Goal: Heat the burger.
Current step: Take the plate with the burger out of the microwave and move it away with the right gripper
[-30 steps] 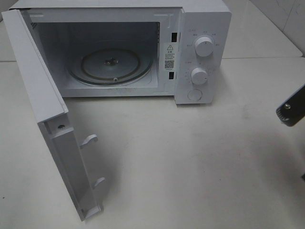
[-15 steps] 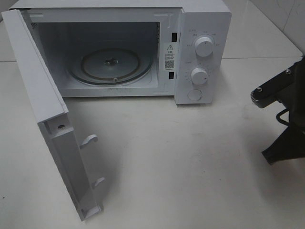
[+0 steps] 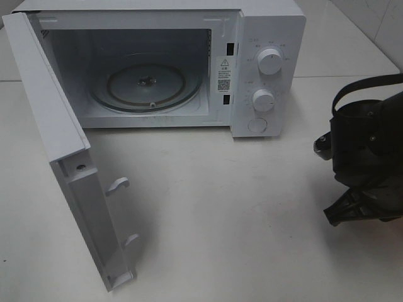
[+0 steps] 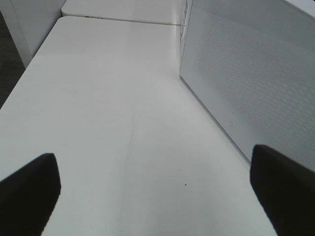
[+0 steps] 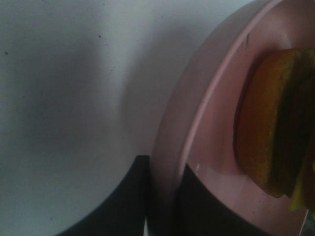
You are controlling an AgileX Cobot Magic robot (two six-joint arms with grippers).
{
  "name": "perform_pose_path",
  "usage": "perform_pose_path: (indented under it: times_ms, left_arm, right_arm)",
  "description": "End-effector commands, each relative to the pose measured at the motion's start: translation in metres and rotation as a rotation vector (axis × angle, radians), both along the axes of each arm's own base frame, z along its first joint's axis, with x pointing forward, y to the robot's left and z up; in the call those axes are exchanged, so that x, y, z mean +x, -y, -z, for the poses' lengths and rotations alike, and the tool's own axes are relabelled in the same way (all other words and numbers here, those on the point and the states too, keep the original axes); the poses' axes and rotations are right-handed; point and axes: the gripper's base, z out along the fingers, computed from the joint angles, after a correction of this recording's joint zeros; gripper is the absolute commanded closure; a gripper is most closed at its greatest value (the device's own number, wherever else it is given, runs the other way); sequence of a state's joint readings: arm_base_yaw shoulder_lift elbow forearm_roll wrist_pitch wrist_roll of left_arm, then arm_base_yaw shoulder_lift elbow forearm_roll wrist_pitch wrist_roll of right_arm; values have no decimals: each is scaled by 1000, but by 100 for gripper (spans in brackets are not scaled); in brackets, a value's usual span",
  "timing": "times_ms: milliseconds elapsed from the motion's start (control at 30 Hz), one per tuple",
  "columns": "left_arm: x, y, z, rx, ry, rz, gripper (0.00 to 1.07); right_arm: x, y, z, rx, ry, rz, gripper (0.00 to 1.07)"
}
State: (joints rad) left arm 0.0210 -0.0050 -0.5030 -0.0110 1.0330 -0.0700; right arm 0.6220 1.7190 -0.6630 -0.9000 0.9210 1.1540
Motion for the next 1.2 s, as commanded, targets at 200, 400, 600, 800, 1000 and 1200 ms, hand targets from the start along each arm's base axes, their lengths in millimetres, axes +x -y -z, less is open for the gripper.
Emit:
perform_pose_path:
  times_ms: [200, 400, 600, 800, 1000, 1200]
  left_arm:
    - [-3, 0, 0, 5, 25, -2, 7]
    - [-3, 0, 0, 5, 25, -2, 7]
    - [-3, 0, 0, 5, 25, -2, 7]
    - [-3, 0, 0, 5, 25, -2, 7]
    - [-3, 0, 0, 5, 25, -2, 7]
    - [-3, 0, 0, 5, 25, -2, 7]
  right_arm:
    - [13, 20, 10, -66, 30, 82, 98]
    - [20, 35, 21, -99, 49, 141, 98]
    - [25, 43, 35, -102, 36, 142, 98]
    - [27, 45, 45, -79, 13, 137, 93]
    - [26, 43, 47, -45, -15, 127, 76]
    - [23, 39, 49, 7, -57, 128, 54]
